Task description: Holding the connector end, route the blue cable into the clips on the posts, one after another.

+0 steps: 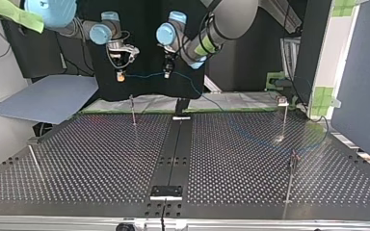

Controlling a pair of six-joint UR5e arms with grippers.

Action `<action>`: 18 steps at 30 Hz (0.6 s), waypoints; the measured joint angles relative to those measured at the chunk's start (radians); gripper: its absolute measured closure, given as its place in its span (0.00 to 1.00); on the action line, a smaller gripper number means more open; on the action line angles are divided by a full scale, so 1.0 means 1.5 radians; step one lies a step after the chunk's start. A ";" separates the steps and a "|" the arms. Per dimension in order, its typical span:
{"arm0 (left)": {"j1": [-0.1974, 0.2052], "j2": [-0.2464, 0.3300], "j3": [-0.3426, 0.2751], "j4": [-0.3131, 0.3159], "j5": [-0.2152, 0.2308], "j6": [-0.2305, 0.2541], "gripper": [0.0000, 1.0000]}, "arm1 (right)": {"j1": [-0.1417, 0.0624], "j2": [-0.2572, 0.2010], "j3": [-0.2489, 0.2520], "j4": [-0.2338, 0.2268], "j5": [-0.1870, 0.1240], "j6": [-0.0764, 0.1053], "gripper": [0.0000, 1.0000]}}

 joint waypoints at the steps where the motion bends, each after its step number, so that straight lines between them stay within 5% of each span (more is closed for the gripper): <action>1: -0.002 0.000 0.003 -0.001 0.000 0.000 0.99 | -0.006 0.000 -0.001 0.001 -0.007 -0.001 1.00; 9: -0.006 -0.026 0.050 -0.028 0.003 0.001 0.99 | -0.062 0.000 -0.028 0.035 -0.065 -0.032 1.00; 18: -0.008 -0.051 0.107 -0.043 0.004 -0.001 0.99 | -0.073 0.000 -0.042 0.043 -0.125 -0.037 1.00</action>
